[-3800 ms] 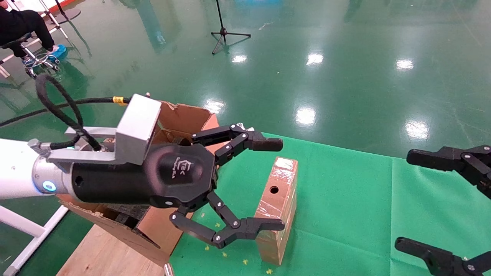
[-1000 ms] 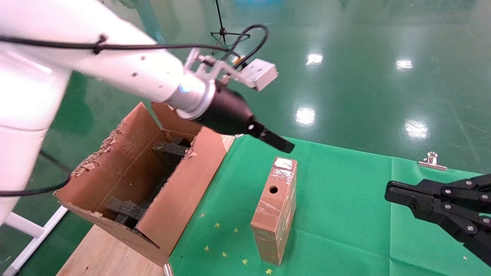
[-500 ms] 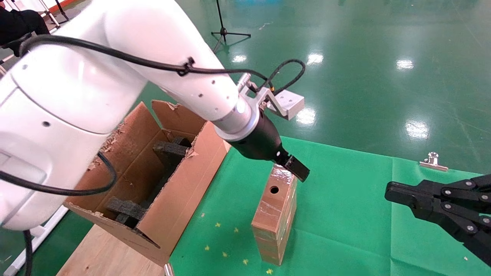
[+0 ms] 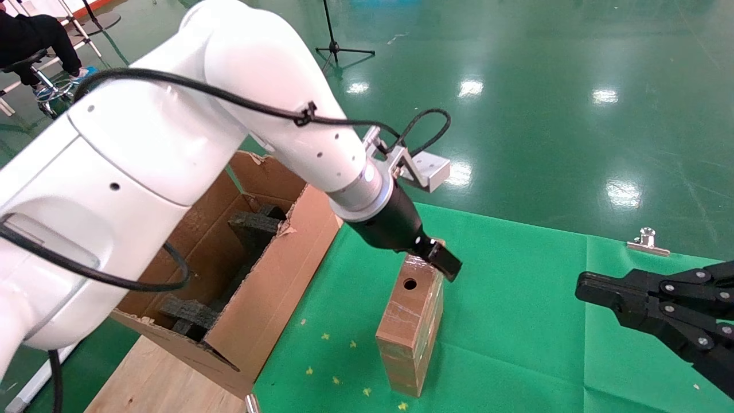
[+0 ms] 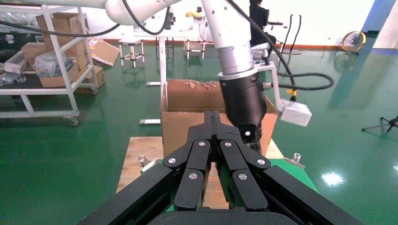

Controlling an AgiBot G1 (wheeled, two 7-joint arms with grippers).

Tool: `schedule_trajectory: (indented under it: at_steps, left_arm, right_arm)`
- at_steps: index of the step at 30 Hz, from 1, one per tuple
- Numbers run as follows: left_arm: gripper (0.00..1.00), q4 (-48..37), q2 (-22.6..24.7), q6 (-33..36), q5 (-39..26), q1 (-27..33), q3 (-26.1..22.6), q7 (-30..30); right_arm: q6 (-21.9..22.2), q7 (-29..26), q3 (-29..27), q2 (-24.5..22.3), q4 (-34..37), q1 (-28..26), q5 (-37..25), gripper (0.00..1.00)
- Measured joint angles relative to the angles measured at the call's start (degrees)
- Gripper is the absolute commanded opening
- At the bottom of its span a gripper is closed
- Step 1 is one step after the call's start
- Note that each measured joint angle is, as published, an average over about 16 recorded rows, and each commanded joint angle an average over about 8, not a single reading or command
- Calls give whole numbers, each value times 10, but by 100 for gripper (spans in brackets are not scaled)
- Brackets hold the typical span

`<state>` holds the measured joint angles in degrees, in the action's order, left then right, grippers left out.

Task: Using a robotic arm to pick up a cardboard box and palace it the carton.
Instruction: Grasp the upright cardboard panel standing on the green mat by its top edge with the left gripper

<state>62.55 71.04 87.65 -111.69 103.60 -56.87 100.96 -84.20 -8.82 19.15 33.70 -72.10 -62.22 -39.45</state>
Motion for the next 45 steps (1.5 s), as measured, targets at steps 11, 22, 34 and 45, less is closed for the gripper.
schedule_trajectory:
  at_steps: [11, 22, 34, 45]
  left_arm:
    - [56, -24, 10, 2, 5, 9, -2, -14]
    - [0, -23, 9, 2, 5, 9, -2, -14]
    - [0, -21, 8, 2, 5, 8, -1, -12]
    - [0, -21, 7, 1, 6, 7, 0, -11]
  right_arm:
    - [0, 0, 0, 0, 0, 0, 0, 100]
    - [0, 0, 0, 0, 0, 0, 0, 100]
    - [0, 0, 0, 0, 0, 0, 0, 100]
    - [0, 0, 0, 0, 0, 0, 0, 100]
